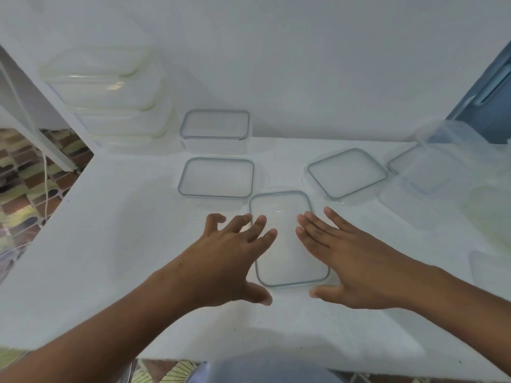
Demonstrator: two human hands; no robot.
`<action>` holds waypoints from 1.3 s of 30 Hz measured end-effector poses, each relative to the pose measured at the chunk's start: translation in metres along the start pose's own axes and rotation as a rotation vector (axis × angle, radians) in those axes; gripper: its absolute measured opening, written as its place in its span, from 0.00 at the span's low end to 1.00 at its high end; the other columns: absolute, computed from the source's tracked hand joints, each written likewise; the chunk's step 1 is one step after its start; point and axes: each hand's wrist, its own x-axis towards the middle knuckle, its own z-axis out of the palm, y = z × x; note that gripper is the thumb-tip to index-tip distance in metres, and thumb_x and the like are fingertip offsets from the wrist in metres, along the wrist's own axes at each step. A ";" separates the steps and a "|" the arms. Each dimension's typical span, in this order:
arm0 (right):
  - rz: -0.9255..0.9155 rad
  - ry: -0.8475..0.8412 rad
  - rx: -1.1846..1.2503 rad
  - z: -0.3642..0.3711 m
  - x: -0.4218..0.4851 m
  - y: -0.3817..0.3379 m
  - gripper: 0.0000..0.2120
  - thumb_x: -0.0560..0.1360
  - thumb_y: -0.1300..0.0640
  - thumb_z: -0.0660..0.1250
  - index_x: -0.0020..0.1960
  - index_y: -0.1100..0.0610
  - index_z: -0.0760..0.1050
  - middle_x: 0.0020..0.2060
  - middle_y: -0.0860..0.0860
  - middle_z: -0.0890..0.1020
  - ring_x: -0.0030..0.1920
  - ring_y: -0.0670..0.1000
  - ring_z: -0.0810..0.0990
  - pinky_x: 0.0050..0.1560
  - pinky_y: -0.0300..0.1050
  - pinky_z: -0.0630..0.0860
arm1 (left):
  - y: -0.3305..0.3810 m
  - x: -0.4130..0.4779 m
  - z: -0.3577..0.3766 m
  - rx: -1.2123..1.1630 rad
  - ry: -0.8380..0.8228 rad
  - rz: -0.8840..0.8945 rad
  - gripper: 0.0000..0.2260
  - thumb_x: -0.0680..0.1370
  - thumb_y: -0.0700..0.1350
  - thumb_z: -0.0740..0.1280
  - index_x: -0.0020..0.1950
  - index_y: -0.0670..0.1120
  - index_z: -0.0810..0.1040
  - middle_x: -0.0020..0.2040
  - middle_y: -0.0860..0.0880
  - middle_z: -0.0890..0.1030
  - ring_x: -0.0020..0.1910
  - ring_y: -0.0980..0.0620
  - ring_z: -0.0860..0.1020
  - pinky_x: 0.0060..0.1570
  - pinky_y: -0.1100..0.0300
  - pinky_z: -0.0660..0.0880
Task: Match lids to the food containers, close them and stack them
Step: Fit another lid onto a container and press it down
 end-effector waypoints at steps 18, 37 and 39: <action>0.096 0.357 0.154 0.016 0.019 0.066 0.32 0.67 0.74 0.72 0.67 0.51 0.79 0.66 0.45 0.79 0.66 0.52 0.78 0.68 0.47 0.66 | 0.001 0.010 0.034 -0.399 0.478 0.100 0.22 0.75 0.40 0.76 0.67 0.55 0.81 0.67 0.57 0.81 0.61 0.55 0.77 0.58 0.46 0.74; 0.209 -0.275 0.198 -0.012 0.008 0.036 0.52 0.70 0.22 0.50 0.80 0.51 0.33 0.78 0.45 0.32 0.76 0.41 0.28 0.77 0.47 0.31 | -0.027 0.015 -0.009 0.015 -0.034 -0.069 0.40 0.77 0.70 0.62 0.83 0.52 0.56 0.84 0.55 0.53 0.82 0.54 0.51 0.76 0.45 0.50; 0.193 -0.314 0.172 -0.018 0.009 0.037 0.51 0.71 0.23 0.50 0.80 0.51 0.32 0.77 0.46 0.31 0.76 0.42 0.28 0.78 0.49 0.32 | -0.025 0.017 -0.013 0.030 -0.041 -0.071 0.40 0.76 0.71 0.62 0.83 0.51 0.57 0.84 0.55 0.54 0.82 0.53 0.53 0.76 0.44 0.50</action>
